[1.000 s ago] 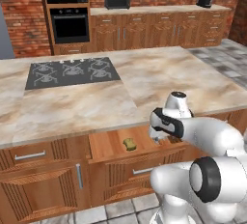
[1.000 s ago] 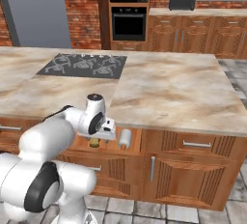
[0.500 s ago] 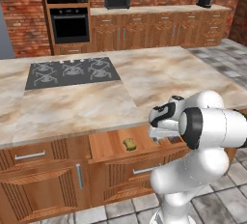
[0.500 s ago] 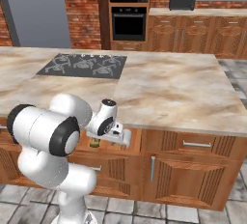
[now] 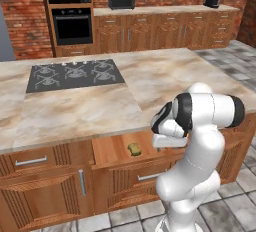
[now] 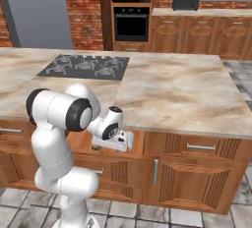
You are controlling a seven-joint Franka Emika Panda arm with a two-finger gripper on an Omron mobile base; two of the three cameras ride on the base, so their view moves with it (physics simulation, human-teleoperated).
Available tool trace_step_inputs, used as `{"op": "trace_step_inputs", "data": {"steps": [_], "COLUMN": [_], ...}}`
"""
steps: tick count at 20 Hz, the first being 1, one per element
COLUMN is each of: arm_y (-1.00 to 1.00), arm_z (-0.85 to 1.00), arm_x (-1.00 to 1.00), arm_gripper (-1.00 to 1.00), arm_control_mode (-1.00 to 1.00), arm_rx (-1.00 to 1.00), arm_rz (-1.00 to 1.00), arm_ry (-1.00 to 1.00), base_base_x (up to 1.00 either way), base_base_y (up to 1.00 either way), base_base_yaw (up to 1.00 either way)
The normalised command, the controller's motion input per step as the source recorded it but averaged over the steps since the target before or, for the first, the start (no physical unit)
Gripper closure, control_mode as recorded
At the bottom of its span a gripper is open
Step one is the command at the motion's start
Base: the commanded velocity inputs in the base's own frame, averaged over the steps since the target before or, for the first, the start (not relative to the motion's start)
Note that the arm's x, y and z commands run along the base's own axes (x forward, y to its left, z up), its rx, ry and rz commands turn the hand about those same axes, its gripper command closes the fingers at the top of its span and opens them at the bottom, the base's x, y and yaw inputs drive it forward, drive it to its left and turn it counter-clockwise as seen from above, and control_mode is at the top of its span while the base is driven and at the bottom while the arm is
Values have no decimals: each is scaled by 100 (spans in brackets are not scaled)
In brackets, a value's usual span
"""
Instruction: Restock the sink supplies by placing the sponge and soap dispenser on the counter and next to the sink. Make sure the soap dispenser is upright.
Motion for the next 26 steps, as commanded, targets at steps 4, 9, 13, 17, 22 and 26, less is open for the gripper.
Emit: {"op": "trace_step_inputs", "data": {"steps": [4, 9, 13, 17, 22, 26], "arm_y": [0, 0, 0, 0, 0, 0], "arm_z": [-34, -5, 0, 1, 3, 6], "arm_x": [-33, -87, -93, -82, -51, 24], "arm_gripper": [-100, -100, -100, -100, -100, -100], "arm_control_mode": [-100, -100, -100, -100, -100, -100], "arm_rx": [0, 2, 0, 0, 0, -8], "arm_rz": [0, 0, 0, 0, 0, 2], "arm_ry": [2, 0, 0, 5, 14, 14], "base_base_x": [0, 0, 0, 0, 0, 0], "base_base_y": [0, 0, 0, 0, 0, 0], "base_base_yaw": [0, 0, 0, 0, 0, 0]}}
